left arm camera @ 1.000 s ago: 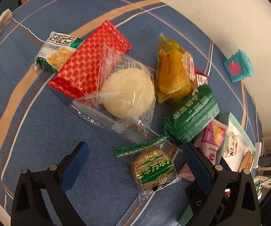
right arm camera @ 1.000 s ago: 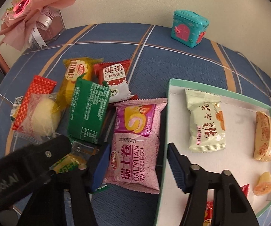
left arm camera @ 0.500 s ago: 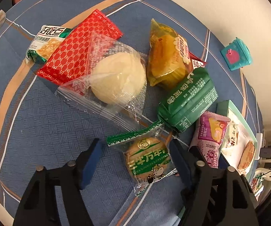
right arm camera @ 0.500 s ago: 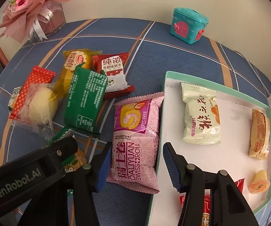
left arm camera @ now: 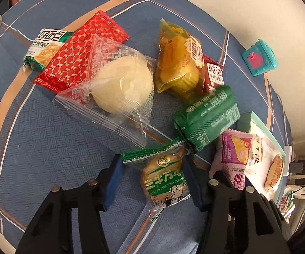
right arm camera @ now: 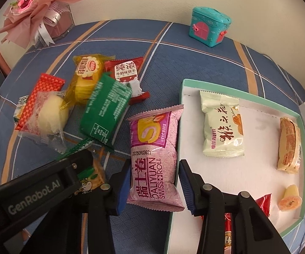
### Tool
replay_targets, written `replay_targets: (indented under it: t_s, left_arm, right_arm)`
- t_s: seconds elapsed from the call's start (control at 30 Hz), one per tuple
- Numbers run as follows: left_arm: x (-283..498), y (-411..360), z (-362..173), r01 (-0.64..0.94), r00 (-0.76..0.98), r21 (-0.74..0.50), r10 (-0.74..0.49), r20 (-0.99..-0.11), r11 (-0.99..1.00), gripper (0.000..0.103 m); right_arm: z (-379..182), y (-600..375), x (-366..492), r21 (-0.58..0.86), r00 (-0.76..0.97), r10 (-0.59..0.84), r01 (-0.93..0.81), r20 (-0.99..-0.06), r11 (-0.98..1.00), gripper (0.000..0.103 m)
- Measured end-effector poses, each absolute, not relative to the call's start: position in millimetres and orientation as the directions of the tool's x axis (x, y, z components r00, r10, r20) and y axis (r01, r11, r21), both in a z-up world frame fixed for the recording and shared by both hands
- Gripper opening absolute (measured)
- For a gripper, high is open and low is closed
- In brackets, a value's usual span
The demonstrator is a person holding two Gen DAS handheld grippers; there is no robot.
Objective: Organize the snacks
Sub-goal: 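Grasp the green round cookie packet with left tool while right tool grasps pink swiss roll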
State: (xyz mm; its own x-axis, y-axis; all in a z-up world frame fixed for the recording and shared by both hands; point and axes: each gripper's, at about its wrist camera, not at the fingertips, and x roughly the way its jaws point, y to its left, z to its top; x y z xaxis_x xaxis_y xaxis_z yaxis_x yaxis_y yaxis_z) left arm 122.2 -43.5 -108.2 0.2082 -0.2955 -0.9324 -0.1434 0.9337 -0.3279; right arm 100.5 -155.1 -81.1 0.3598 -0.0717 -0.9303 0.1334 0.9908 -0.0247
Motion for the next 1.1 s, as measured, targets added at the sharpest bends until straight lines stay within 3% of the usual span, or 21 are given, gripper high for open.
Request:
replay_targets:
  t_s: [0.5, 0.8, 1.1]
  left_arm:
    - [128, -18, -109, -0.191, 0.229, -0.339, -0.294, -0.928, 0.921, 0.05]
    - [127, 2, -94, -0.228, 0.272, -0.341, -0.277, -0.922, 0.912, 0.049]
    - [130, -23, -95, -0.146, 0.228, -0.356, -0.318, -0.92, 0.923, 0.049]
  right_arm:
    - [-62, -148, 95, 0.006, 0.388, -0.031, 0.095, -0.921, 0.995, 0.033]
    - [-69, -145, 98, 0.05, 0.385, 0.014, 0.083, -0.923, 0.995, 0.034]
    - [-78, -144, 101, 0.063, 0.361, 0.027, 0.087, -0.932, 0.994, 0.04]
